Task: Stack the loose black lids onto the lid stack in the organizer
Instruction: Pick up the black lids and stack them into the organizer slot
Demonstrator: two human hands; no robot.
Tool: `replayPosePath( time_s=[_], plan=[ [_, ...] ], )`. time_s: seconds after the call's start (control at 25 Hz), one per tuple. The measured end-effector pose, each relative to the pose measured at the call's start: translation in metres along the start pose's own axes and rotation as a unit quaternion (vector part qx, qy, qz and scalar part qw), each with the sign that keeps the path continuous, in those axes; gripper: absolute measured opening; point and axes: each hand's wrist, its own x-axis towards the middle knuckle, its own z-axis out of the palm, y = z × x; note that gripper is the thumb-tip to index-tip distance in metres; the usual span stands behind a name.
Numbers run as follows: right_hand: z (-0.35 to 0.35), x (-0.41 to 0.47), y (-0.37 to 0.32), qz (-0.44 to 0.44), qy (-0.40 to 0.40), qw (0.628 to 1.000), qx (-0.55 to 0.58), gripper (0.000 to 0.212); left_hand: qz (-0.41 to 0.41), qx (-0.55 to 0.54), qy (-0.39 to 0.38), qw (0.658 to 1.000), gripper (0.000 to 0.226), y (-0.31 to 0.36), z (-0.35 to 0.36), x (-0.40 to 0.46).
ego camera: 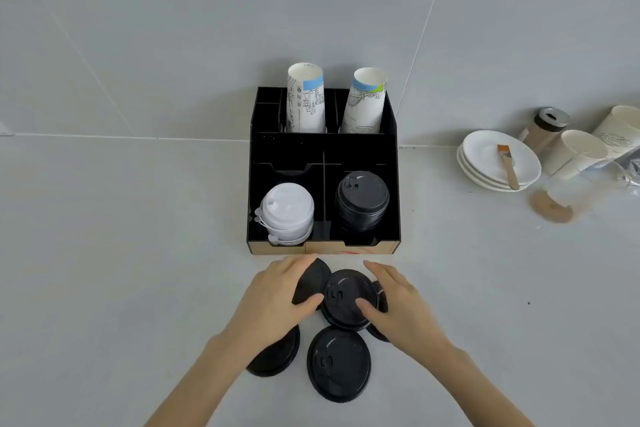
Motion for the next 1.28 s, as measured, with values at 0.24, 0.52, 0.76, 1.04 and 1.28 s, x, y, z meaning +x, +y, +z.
replayPosePath(
  time_s=[0.24, 0.52, 0.76, 1.04, 1.28],
  plan=[
    [0.020, -0.006, 0.016, 0.004, -0.020, 1.000, 0.006, 0.064, -0.010, 0.031, -0.070, 0.997, 0.062, -0.006, 0.024, 0.003],
    [0.029, -0.002, 0.021, 0.007, -0.006, 1.000, 0.007, 0.066, -0.014, 0.075, -0.104, 0.992, 0.068, -0.012, 0.041, 0.009],
    [0.029, -0.002, 0.021, -0.004, 0.013, 1.000, 0.023, 0.064, -0.016, 0.059, -0.089, 0.994, 0.068, -0.010, 0.045, 0.013],
    [0.013, 0.002, 0.015, -0.030, 0.026, 0.998, 0.052, 0.061, -0.002, 0.009, -0.036, 0.999, 0.066, -0.002, 0.036, 0.015],
    [-0.011, 0.008, 0.006, -0.047, 0.059, 0.994, 0.076, 0.060, 0.039, -0.036, 0.038, 0.998, 0.065, 0.012, 0.021, 0.025]
  ],
)
